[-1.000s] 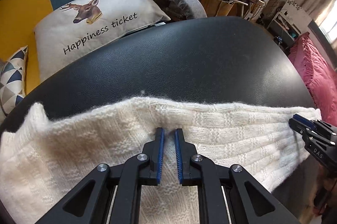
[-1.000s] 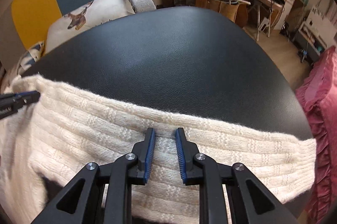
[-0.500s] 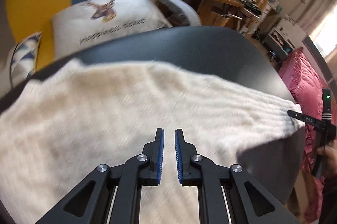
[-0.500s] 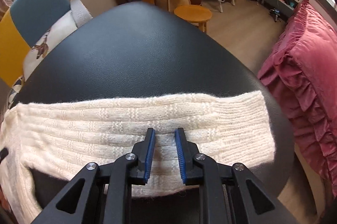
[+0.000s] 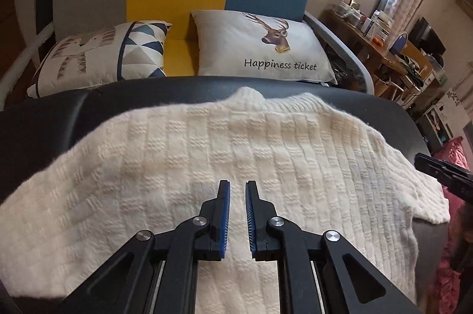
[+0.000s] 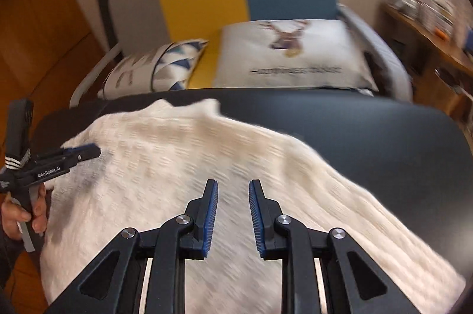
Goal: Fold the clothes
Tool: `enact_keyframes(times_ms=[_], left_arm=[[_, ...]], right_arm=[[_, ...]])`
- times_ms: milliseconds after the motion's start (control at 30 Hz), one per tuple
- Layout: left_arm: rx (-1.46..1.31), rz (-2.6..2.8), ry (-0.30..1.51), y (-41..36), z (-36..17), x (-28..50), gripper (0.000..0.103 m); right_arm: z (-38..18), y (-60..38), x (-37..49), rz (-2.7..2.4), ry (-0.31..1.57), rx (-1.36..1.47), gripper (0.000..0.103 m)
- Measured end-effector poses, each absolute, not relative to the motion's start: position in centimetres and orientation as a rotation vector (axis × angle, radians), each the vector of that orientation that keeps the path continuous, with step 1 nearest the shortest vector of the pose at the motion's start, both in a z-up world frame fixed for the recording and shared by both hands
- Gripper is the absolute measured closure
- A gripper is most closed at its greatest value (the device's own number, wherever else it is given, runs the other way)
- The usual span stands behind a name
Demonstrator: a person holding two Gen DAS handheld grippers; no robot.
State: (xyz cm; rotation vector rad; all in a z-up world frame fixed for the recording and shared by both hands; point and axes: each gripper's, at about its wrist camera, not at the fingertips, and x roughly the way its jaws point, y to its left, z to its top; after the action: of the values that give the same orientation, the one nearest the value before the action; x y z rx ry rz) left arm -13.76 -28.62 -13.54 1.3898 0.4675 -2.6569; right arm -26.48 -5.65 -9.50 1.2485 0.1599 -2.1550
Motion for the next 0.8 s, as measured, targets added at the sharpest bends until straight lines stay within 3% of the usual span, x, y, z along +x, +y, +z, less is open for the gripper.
enact_keyframes(times_ms=[167, 233, 300, 333, 500, 733, 800], left_arm=[[1.443, -2.732, 0.422, -30.7, -12.8, -17.3, 0.092], [1.464, -2.762, 0.403, -31.6, -12.5, -18.7, 0.088], [1.486, -2.792, 0.383, -32.4, -12.2, -20.2, 0.062], [1.498, -2.806, 0.372, -32.8, -12.1, -20.9, 0.058], [1.654, -2.839, 0.333, -33.4, -13.9, -24.8, 0.057], [1.823, -2.828, 0.464, -34.0, -16.2, -27.4, 0.056], [1.855, -2.825, 0.461, -33.8, -16.4, -27.8, 0.055]], right_arm=[[-10.9, -9.5, -30.9, -1.985, -0.020, 1.370, 0.081], [-10.5, -9.9, -32.7, -1.958, 0.006, 1.368, 0.079], [-10.6, -10.1, -35.1, -1.891, -0.011, 1.397, 0.074], [-11.0, -10.2, -36.3, -1.837, -0.047, 1.420, 0.074], [-14.1, -10.5, -41.4, -1.686, -0.098, 1.535, 0.072], [-17.8, -12.8, -43.1, -1.478, -0.150, 1.613, 0.072], [-17.7, -13.6, -42.7, -1.509, -0.101, 1.593, 0.079]])
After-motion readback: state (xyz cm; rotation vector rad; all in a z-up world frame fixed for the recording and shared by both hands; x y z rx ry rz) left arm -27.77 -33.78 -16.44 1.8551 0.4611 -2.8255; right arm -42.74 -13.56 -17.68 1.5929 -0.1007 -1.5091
